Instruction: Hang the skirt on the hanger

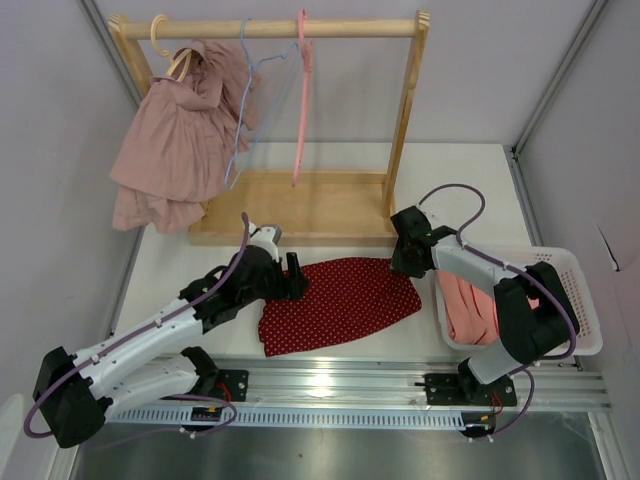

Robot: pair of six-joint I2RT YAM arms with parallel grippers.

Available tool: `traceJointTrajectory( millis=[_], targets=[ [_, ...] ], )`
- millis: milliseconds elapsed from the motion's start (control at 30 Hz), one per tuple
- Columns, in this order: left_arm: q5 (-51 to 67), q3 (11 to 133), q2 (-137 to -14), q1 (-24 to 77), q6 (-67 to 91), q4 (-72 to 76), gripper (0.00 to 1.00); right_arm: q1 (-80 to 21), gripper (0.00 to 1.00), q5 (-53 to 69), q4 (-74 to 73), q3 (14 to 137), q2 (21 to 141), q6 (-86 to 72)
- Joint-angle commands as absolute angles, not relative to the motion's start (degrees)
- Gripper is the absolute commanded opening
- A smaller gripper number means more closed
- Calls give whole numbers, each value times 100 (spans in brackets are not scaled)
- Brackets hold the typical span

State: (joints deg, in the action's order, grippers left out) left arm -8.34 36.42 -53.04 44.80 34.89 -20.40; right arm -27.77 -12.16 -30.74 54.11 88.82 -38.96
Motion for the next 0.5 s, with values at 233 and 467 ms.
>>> traceJointTrajectory(
  millis=[233,467],
  targets=[
    [-352,3516,-5089,3929,3358,-1960,77,-3593,8,-1397,-3146,6029,8395,-4078],
    [140,3551,-4904,3533,3357,-2021,72,-5586,7,-1678,-2980,6451,8551,-4605]
  ],
)
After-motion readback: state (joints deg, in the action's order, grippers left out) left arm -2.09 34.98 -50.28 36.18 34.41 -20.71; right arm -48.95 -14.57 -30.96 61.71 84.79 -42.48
